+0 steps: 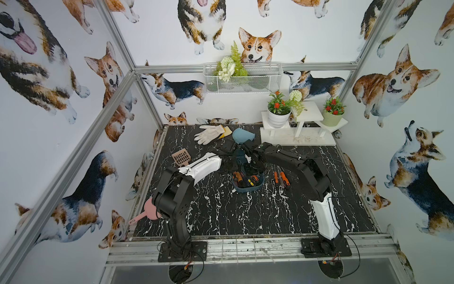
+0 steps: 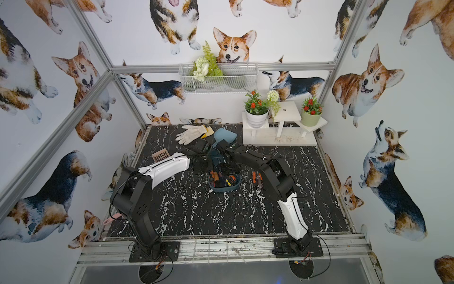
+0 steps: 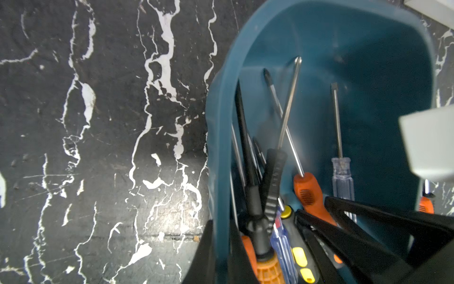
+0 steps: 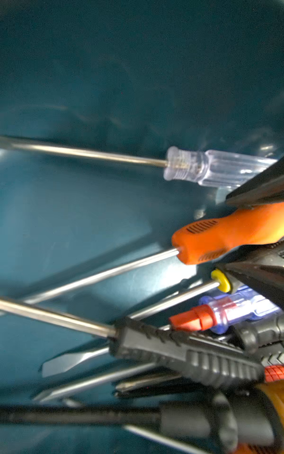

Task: Take out the screwdriver from the storage box
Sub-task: Pick up the screwdriver from the storage box.

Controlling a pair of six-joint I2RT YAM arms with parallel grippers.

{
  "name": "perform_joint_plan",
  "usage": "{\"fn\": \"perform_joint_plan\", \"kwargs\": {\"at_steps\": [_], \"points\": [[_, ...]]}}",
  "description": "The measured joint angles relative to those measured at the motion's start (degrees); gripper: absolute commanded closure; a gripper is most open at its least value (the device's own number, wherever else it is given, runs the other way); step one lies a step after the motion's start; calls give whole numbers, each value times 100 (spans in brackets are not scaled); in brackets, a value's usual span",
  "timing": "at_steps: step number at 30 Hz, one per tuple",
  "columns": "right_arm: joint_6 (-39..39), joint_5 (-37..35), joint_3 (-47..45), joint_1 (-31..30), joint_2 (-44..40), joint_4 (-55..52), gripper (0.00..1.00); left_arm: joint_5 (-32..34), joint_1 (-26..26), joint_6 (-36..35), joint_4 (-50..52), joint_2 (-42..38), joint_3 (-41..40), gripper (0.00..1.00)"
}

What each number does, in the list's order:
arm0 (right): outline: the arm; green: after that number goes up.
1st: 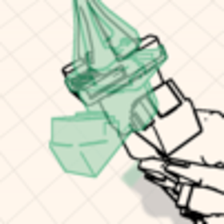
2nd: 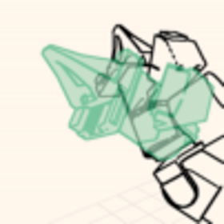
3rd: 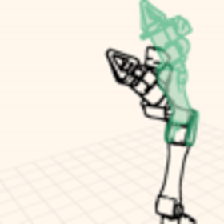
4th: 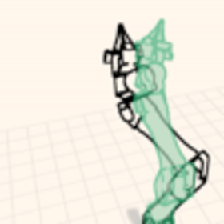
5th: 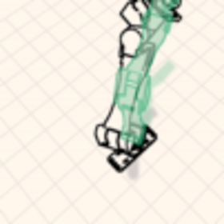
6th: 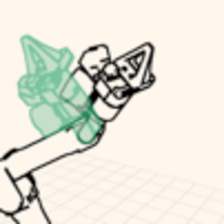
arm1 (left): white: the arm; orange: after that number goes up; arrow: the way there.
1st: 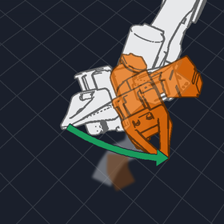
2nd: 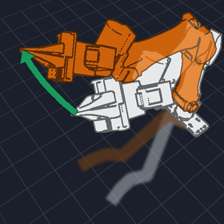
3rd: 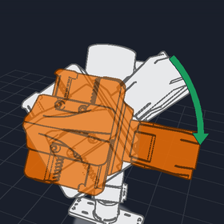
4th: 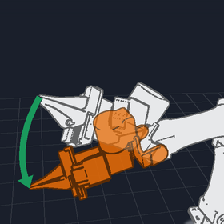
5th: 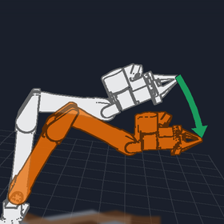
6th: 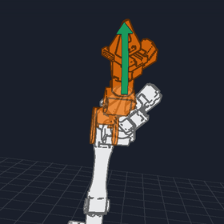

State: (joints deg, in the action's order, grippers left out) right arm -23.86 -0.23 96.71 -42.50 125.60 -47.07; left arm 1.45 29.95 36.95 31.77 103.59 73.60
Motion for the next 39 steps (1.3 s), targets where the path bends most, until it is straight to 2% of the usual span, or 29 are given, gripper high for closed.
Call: {"fn": "perform_joint_plan", "kwargs": {"at_steps": [4,8,18,34,39], "points": [[240,-166,-90,-11,-7,35,84,-11,0,-52,-81,7,9,100],[153,-205,-238,-13,-168,138,86,-13,0,-52,-85,7,15,100],[-46,-337,-514,24,-874,142,100,-136,11,-50,-136,9,35,100],[-155,-413,-420,131,-1152,-66,100,33,2,-4,-68,9,44,100],[-151,-24,-476,179,-1152,-28,100,66,0,-11,-17,28,107,100]]}}
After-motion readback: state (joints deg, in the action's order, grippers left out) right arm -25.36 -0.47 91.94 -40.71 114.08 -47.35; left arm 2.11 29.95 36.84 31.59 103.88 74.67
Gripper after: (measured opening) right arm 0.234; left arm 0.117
